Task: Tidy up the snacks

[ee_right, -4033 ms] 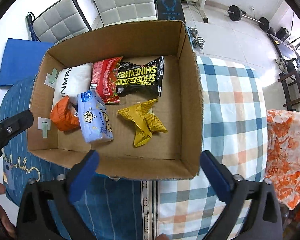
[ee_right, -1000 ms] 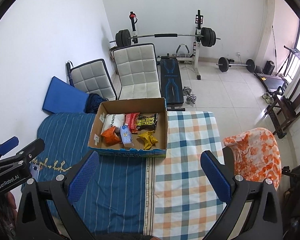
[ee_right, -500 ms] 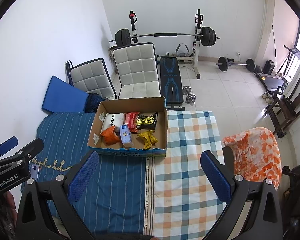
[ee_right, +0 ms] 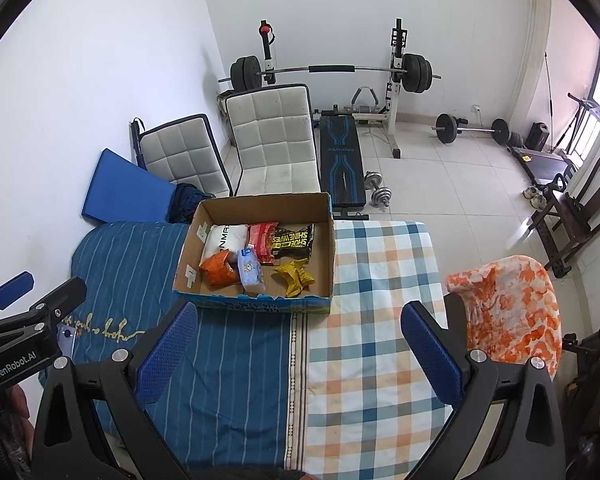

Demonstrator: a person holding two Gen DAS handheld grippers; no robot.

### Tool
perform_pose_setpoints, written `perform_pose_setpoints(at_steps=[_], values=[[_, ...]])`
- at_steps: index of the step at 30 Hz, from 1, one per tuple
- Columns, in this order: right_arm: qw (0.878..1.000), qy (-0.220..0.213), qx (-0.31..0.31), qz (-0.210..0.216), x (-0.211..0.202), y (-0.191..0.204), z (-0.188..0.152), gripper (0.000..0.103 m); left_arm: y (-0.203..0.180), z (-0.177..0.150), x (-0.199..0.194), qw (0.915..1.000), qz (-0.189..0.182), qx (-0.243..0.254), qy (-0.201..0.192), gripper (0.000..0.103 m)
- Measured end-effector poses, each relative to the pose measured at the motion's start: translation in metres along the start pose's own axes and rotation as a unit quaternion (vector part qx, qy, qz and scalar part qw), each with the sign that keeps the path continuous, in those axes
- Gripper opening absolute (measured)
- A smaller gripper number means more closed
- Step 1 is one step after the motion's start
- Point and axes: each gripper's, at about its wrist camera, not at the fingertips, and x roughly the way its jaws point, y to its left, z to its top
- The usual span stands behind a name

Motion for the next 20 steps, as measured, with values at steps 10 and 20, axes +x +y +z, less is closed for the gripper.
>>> perform_pose_setpoints(at_steps=[10, 20], values=[[1.000, -0.001, -0.002, -0.003, 0.0015, -0.0013, -0.0023, 0.103, -0.0030, -0.0013, 0.0019, 1.0000, 0.002, 0.006, 0.000, 0.101], [1.000, 0.000, -0.003, -0.003, 0.0026, -0.0005, -0.0023, 0.103, -0.0043, -0.0044, 0.0024, 0.9999, 0.002, 0.013, -0.010, 0.101]])
